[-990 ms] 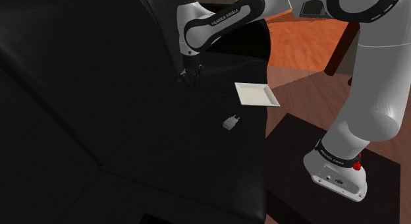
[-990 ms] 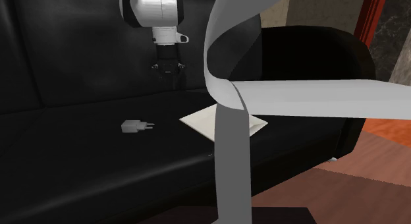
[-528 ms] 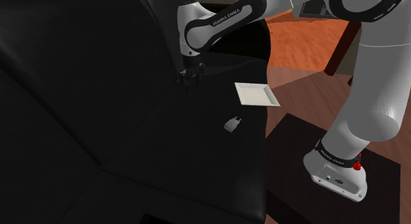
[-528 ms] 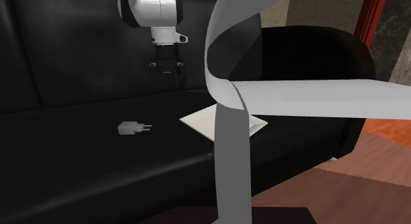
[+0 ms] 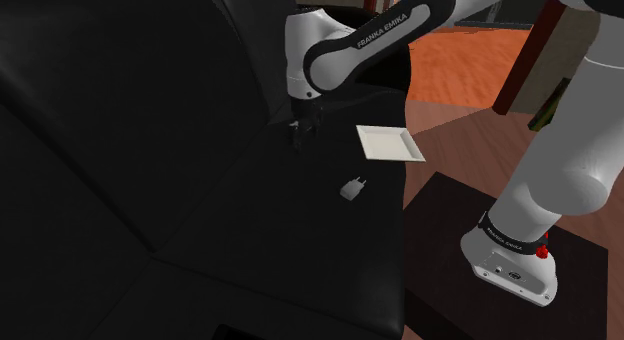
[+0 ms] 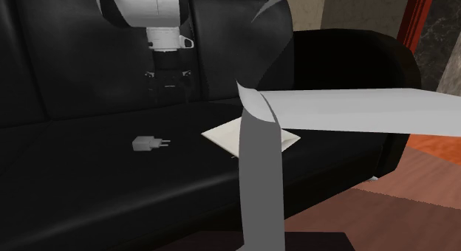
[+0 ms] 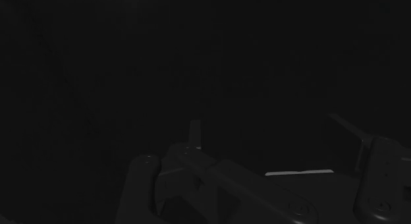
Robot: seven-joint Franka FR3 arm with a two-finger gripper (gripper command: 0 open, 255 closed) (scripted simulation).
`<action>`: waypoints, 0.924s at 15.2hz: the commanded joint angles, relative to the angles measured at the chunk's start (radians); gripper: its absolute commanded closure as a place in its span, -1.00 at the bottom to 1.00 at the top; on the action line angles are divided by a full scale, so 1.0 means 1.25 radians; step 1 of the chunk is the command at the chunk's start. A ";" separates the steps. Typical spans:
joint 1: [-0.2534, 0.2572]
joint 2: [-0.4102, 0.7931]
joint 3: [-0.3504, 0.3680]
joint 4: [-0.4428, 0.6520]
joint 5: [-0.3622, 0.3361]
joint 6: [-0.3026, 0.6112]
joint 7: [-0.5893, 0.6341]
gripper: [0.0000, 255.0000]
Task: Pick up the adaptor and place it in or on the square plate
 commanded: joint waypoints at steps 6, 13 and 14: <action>0.038 -0.192 0.032 -0.221 0.075 0.045 -0.131 -1.00; 0.113 -0.387 0.031 -0.407 0.154 0.046 -0.261 -1.00; 0.113 -0.380 0.032 -0.412 0.153 0.059 -0.260 -1.00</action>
